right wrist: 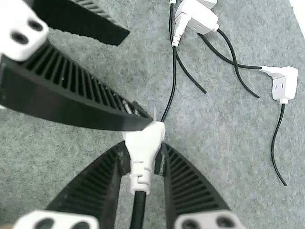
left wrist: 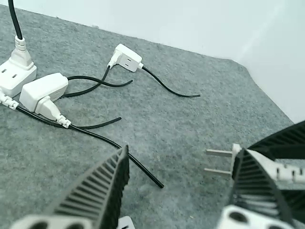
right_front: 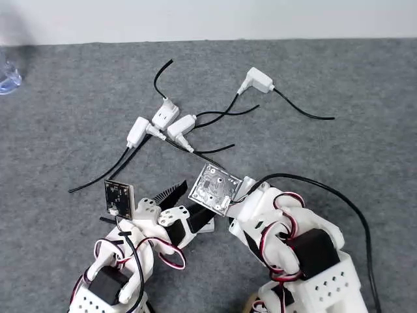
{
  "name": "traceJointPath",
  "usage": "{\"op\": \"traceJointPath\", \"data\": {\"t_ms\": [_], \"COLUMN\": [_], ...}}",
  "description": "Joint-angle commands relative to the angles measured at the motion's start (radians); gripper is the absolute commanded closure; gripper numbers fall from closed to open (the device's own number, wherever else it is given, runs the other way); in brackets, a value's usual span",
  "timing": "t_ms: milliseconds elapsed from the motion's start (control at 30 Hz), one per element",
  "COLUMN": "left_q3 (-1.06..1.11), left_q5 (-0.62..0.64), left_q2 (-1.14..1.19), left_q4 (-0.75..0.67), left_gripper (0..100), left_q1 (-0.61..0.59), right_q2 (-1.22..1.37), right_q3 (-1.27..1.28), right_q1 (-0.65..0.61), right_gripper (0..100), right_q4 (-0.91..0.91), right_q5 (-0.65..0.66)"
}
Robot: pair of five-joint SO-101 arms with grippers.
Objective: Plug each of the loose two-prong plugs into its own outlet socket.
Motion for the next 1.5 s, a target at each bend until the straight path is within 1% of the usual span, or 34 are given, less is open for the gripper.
{"op": "traceJointPath", "data": {"t_ms": [0,200,967,1167,1467], "left_q3": [0.004,0.004,0.004,0.004,0.004], "left_q5": [-0.002,-0.002,-0.002,-0.002,-0.002], "left_q2": [-0.009,-0.009,-0.009,-0.009,-0.009], "left_q4": [0.014,0.015,0.015,0.015,0.015], "left_gripper": [67,67,67,67,67], "left_q1": [0.002,0.002,0.002,0.002,0.002], "right_q2": [-0.015,-0.015,-0.018,-0.082,-0.088], "right_q3": [-0.126,-0.126,-0.135,-0.135,-0.132], "right_q1": [-0.010,-0.038,-0.041,-0.042,-0.042], "right_gripper": [98.8,98.8,98.8,98.8,98.8], "right_q4": [-0.012,0.002,-0.024,-0.033,-0.028], "right_q5": [-0.040,-0.041,-0.051,-0.063,-0.063]}}
